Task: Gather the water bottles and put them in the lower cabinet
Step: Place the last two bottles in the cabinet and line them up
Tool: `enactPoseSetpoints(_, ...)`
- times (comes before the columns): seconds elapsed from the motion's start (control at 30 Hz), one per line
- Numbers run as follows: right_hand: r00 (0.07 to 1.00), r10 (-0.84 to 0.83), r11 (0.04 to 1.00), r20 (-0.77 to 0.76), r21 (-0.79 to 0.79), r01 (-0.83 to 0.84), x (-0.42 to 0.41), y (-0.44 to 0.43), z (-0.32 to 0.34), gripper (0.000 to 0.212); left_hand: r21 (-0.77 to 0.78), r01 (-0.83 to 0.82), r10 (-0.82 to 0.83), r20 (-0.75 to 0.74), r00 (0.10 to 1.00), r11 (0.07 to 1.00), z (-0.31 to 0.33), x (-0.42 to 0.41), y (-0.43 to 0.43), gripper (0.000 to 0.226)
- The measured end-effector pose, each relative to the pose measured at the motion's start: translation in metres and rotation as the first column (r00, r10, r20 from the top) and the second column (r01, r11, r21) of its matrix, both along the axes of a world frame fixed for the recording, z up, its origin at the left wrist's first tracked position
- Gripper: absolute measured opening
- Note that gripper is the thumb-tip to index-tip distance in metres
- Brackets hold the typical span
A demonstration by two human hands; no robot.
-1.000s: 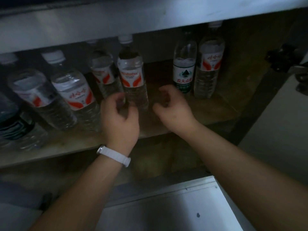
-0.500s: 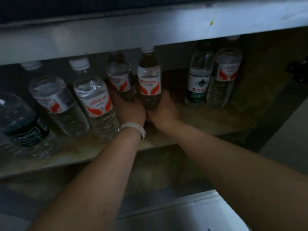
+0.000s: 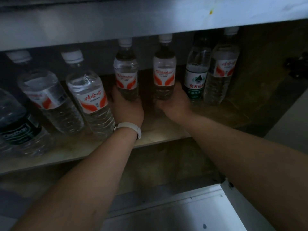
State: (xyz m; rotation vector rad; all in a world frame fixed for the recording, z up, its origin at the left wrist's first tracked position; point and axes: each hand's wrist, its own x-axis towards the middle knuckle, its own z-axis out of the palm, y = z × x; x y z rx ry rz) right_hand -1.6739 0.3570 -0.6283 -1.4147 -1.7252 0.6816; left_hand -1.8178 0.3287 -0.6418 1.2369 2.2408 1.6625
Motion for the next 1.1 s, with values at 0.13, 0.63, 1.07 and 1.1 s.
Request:
enactPoseSetpoints(0.13, 1.0, -0.006, 1.0, 0.001, 0.023, 0.006, 0.009, 0.006, 0.0, 0.068, 0.005, 0.064, -0.064, 0.039, 0.997, 0.998, 0.005, 0.011, -0.006, 0.058)
enactPoseSetpoints(0.63, 0.994, 0.109, 0.993, 0.018, 0.041, -0.11, 0.019, 0.036, -0.004, 0.07, -0.014, 0.06, -0.059, 0.073, 0.996, 0.998, 0.006, 0.042, -0.006, 0.085)
enactPoseSetpoints(1.07, 0.977, 0.202, 0.979, 0.062, -0.008, -0.202, 0.029, 0.011, 0.01, 0.041, -0.103, 0.204, -0.186, 0.157, 0.97, 0.974, 0.01, 0.038, -0.024, 0.082)
enactPoseSetpoints(1.1, 0.976, 0.206, 0.978, 0.067, 0.0, -0.207, 0.031, 0.006, 0.011, 0.039, -0.095, 0.228, -0.212, 0.152, 0.965, 0.969, 0.009, 0.038, -0.029, 0.074)
